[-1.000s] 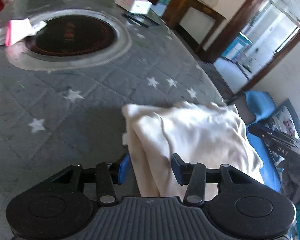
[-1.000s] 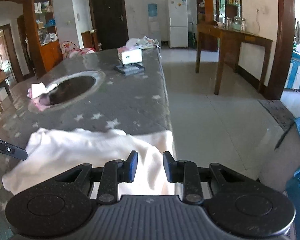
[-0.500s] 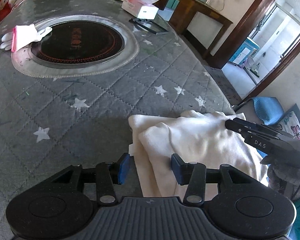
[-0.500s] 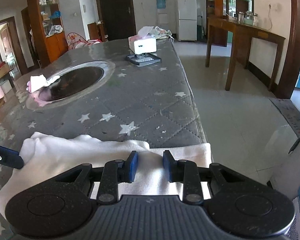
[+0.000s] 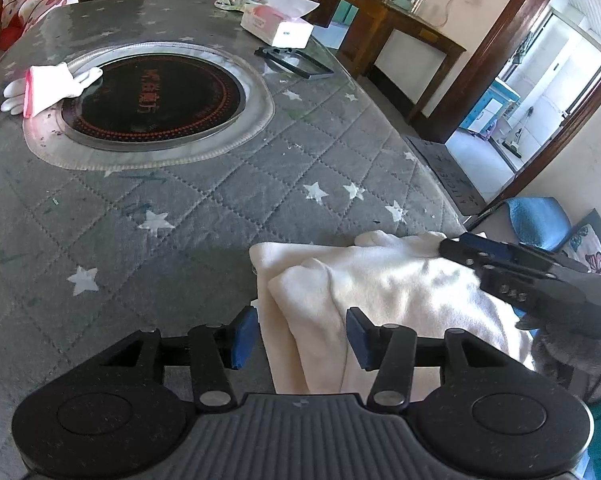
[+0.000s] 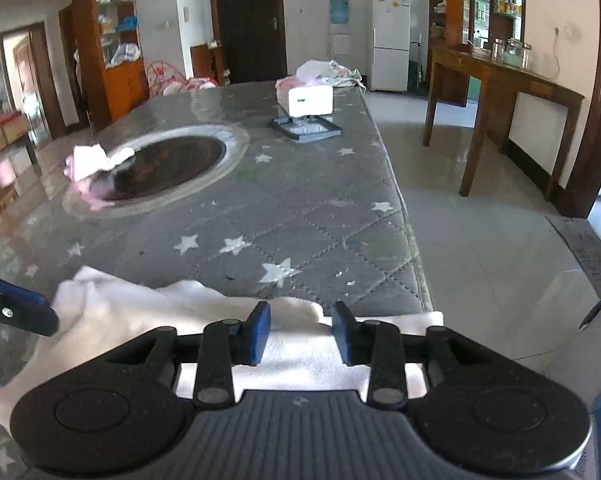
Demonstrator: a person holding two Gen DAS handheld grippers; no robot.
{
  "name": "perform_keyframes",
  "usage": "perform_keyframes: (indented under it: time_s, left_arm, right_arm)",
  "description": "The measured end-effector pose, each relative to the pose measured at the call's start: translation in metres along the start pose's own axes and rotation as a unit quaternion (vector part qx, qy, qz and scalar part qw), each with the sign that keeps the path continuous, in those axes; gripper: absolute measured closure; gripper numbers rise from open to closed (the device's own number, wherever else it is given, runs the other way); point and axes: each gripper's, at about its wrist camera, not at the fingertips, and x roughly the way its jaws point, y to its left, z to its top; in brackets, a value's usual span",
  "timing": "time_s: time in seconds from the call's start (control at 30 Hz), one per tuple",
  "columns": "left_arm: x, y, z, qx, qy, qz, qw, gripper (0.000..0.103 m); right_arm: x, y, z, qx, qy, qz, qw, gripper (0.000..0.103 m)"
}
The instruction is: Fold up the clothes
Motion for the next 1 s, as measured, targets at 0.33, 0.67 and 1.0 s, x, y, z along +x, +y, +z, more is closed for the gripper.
perform_keyframes:
  time_s: [0.33,0.67,1.0]
  left_arm:
    - [-0.004,-0.009,-0.002,0.016,-0.006,0.003,0.9998,0.049]
    - [-0.01,-0.034,-0.024,0.072,-0.015,0.019,0.9971,0.049]
    - [-0.016,-0.057,-0.046,0.106,-0.021,0.02,0.9939,0.047]
  right_arm:
    - [-0.038,-0.005,-0.006,-0.015,-0.011,0.018,1.0,0.069]
    - [-0.092,0.005,-0.057,-0.041,-0.015,0.045,0.998,0.079]
    - [-0.096,0.007,-0.07,-0.041,-0.019,0.043,0.998,0.083]
